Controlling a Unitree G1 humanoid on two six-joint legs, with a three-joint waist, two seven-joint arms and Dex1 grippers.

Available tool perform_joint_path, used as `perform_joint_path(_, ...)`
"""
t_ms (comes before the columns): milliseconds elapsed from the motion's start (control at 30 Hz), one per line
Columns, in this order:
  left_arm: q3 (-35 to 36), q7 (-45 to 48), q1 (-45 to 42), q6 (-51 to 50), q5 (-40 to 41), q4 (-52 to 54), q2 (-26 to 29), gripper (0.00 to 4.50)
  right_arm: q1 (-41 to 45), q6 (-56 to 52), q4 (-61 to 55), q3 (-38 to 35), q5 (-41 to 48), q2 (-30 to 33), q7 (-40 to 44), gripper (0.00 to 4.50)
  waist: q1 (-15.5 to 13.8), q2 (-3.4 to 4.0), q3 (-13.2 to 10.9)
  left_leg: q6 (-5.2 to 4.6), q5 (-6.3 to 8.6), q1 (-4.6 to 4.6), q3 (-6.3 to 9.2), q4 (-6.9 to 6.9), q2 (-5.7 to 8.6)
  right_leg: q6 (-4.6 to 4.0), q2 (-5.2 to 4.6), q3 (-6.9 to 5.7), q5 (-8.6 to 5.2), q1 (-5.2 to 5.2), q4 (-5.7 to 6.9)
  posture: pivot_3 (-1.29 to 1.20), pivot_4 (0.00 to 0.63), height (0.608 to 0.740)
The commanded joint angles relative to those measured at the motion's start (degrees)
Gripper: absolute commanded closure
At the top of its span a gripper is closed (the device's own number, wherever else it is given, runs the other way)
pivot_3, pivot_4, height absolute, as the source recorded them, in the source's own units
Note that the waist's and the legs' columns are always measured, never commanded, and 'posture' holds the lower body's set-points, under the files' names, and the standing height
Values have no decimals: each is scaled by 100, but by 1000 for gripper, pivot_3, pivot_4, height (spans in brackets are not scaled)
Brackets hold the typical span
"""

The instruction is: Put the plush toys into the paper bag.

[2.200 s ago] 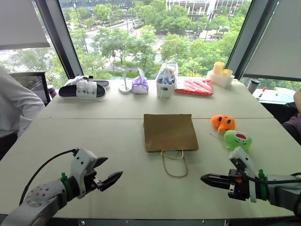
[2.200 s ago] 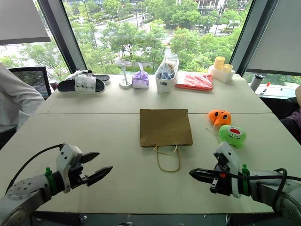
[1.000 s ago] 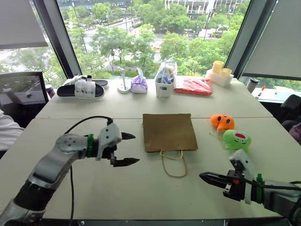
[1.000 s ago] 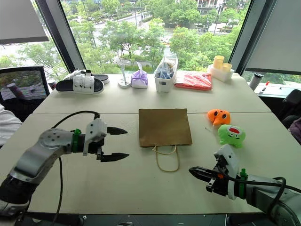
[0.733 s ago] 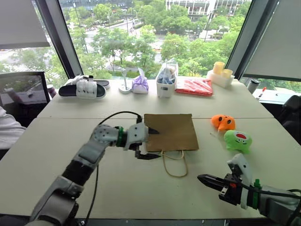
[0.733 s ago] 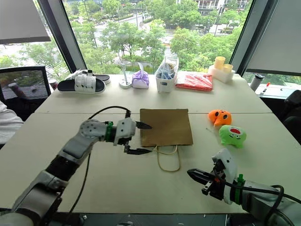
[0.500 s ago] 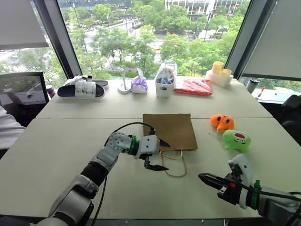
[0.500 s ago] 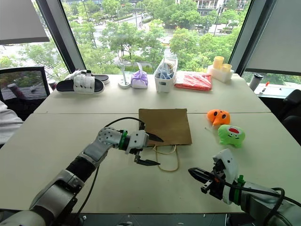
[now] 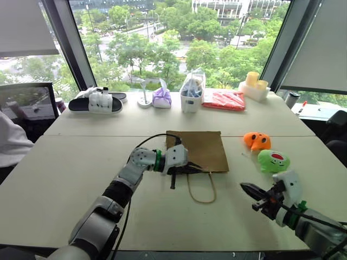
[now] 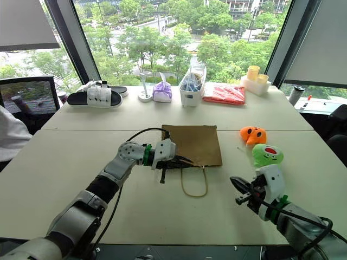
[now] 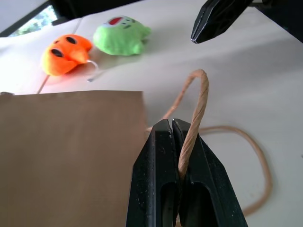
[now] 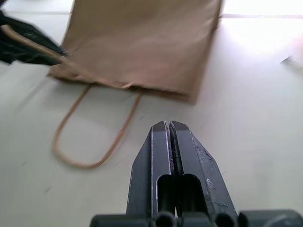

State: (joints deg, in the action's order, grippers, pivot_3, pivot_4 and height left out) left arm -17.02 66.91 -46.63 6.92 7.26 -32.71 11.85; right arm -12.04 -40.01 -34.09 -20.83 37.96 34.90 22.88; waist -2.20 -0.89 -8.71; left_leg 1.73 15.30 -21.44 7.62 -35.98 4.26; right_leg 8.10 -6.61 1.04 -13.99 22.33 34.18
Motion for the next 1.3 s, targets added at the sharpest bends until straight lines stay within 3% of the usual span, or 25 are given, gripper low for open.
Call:
perform_joint_path(33, 669, -506, -443, -918, 605, 249, -252, 4500, 256, 377, 126, -230, -411, 158, -46, 3040, 6, -1, -1, 0, 0, -1, 3, -3, 0, 7, 3, -1, 3, -1, 0, 0, 150, 740)
perform_joint_path(233, 1010, -884, -625, -1496, 869, 370, -548, 4500, 1097, 562, 1063, -64, -1356, 319, -554, 22, 56, 2, 1, 1, 0, 4, 1, -1, 1, 9, 4, 0, 4, 0, 5, 0, 150, 740)
perform_joint_path(300, 1018, -933, -629, -1518, 845, 385, -597, 4500, 1315, 465, 1181, -11, -1315, 284, -477, 22, 66, 3, 2, 1, -1, 4, 2, 0, 1, 9, 6, 0, 4, 3, 7, 0, 150, 740)
perform_joint_path(433, 845, -930, -521, -1305, 614, 324, -593, 4500, 1118, -274, 148, 732, -92, 73, 440, 22, 151, 3, 2, 1, -1, 3, 10, 9, -2, 8, 10, -1, 4, 4, 6, 0, 150, 740)
perform_joint_path(500, 840, -976, -503, -1254, 576, 254, -613, 4500, 1063, -251, -58, 935, -81, -206, 267, 22, 166, 3, 1, 1, -1, 4, 17, 13, -5, 8, 15, -2, 4, 6, 6, 0, 150, 740)
perform_joint_path(600, 872, -972, -508, -1283, 597, 251, -638, 4500, 1100, -108, -46, 1164, -344, -490, 34, 908, 156, 4, 1, 2, -1, 2, 20, 6, -3, 8, 14, 1, 4, 6, 7, 0, 150, 740)
perform_joint_path(833, 857, -786, -498, -1407, 673, 359, -614, 4500, 1789, 323, 849, 1988, -1134, -1119, -306, 4440, 165, 3, 1, 4, -2, 4, 14, -6, 1, 8, 13, 3, 5, -1, 8, 0, 150, 740)
perform_joint_path(1300, 1116, -785, -296, -2608, 1293, 1399, -531, 4500, 3065, 2265, 3773, 2608, -2750, -2012, -576, 4440, 277, 7, 3, 14, -8, 3, 17, 7, 1, 7, 16, 3, 6, 13, 18, 0, 150, 740)
